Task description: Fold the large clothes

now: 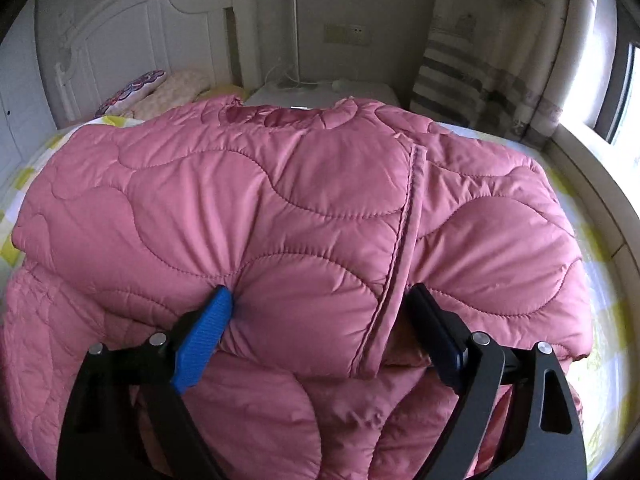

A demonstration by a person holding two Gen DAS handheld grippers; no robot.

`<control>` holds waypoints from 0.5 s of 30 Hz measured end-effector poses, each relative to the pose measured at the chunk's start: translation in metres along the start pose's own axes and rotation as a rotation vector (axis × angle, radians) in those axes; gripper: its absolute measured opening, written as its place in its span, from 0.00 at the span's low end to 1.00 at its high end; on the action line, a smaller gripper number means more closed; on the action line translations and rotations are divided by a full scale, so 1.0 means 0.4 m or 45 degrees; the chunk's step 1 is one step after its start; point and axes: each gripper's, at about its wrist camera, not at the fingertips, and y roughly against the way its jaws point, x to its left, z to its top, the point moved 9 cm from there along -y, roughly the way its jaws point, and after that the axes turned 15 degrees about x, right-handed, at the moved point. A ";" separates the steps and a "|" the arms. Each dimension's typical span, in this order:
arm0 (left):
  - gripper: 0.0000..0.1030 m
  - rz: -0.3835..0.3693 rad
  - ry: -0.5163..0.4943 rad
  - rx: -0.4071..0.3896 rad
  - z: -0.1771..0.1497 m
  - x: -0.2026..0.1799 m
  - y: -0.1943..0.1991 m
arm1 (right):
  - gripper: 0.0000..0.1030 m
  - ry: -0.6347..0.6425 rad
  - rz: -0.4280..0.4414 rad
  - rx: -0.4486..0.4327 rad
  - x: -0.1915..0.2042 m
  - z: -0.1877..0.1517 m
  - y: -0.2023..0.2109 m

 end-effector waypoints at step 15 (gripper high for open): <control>0.98 -0.009 -0.167 0.304 0.106 -0.088 -0.243 | 0.86 0.005 0.008 0.000 0.011 -0.006 -0.008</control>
